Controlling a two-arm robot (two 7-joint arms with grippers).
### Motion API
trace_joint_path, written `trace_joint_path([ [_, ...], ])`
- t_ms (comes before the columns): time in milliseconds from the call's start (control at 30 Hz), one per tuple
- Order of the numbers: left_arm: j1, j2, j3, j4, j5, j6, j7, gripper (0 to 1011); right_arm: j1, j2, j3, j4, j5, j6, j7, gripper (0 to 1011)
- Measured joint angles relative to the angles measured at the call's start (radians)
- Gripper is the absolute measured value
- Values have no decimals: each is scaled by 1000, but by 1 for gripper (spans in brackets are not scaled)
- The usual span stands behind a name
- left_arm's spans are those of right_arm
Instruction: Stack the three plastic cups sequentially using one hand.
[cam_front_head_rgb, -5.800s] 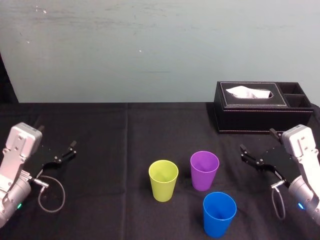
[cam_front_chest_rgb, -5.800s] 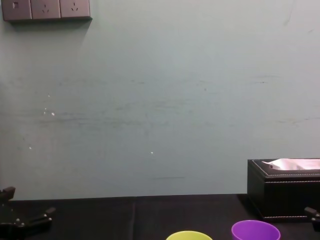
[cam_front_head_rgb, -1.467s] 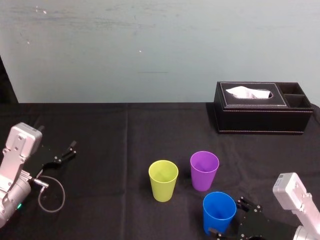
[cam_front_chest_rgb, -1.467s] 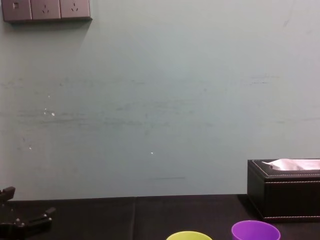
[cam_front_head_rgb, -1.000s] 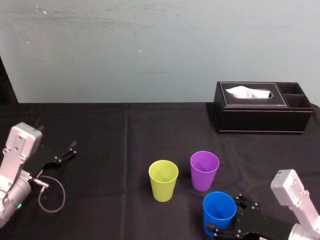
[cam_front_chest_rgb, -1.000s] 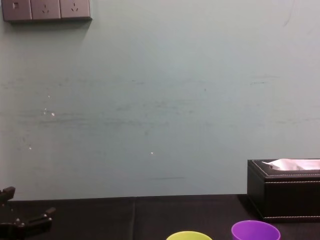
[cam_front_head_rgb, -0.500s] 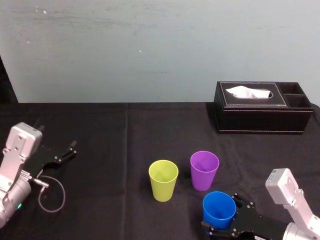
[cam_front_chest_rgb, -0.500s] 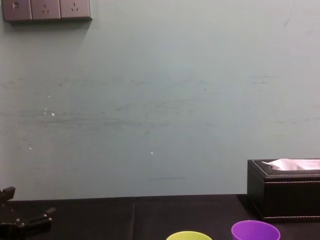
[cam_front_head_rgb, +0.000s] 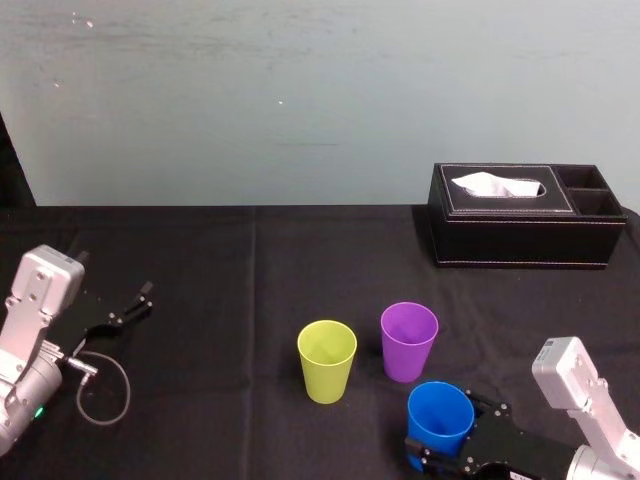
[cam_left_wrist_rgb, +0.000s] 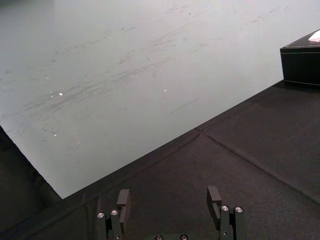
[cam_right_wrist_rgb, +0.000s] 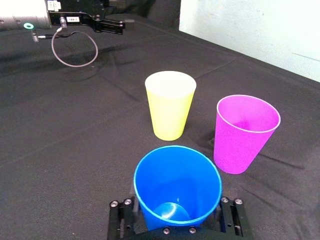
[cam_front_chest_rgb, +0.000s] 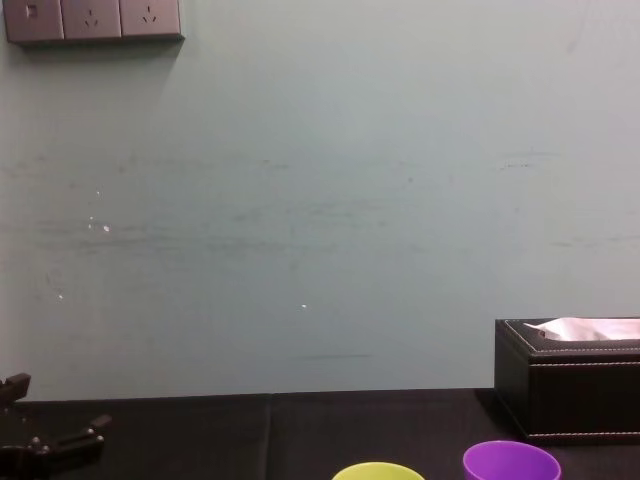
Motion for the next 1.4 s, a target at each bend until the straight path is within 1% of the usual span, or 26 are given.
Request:
trace_joint_path([
  [67, 0, 0, 0, 0, 0, 0, 0, 1000, 0, 0, 0, 0, 0, 0, 0, 815],
  [100, 0, 0, 0, 0, 0, 0, 0, 1000, 0, 0, 0, 0, 0, 0, 0, 763],
  [233, 0, 0, 0, 0, 0, 0, 0, 1000, -1, 0, 1, -1, 0, 0, -1, 739],
  [500, 0, 0, 0, 0, 0, 0, 0, 1000, 3, 9, 10, -20, 2, -13, 2, 729],
  [633, 0, 0, 0, 0, 0, 0, 0, 1000, 18, 15, 12, -36, 1, 6, 2, 730],
  [733, 0, 0, 0, 0, 0, 0, 0, 1000, 49, 17, 7, -49, 1, 35, 8, 730],
  [767, 0, 0, 0, 0, 0, 0, 0, 1000, 49, 17, 7, -49, 1, 35, 8, 729],
  [833, 0, 0, 0, 0, 0, 0, 0, 1000, 89, 12, -4, -56, 0, 61, 16, 729],
  [933, 0, 0, 0, 0, 0, 0, 0, 1000, 123, 3, -14, -56, 5, 81, 23, 730],
  [1000, 0, 0, 0, 0, 0, 0, 0, 1000, 159, -9, -29, -55, 11, 99, 33, 730],
  [1033, 0, 0, 0, 0, 0, 0, 0, 1000, 189, -20, -42, -49, 14, 110, 40, 729],
  [1167, 0, 0, 0, 0, 0, 0, 0, 1000, 239, -41, -65, -33, 19, 131, 49, 729],
  [1200, 0, 0, 0, 0, 0, 0, 0, 1000, 262, -52, -75, -22, 23, 139, 53, 729],
  [1400, 0, 0, 0, 0, 0, 0, 0, 1000, 332, -97, -107, 24, 43, 157, 58, 729],
])
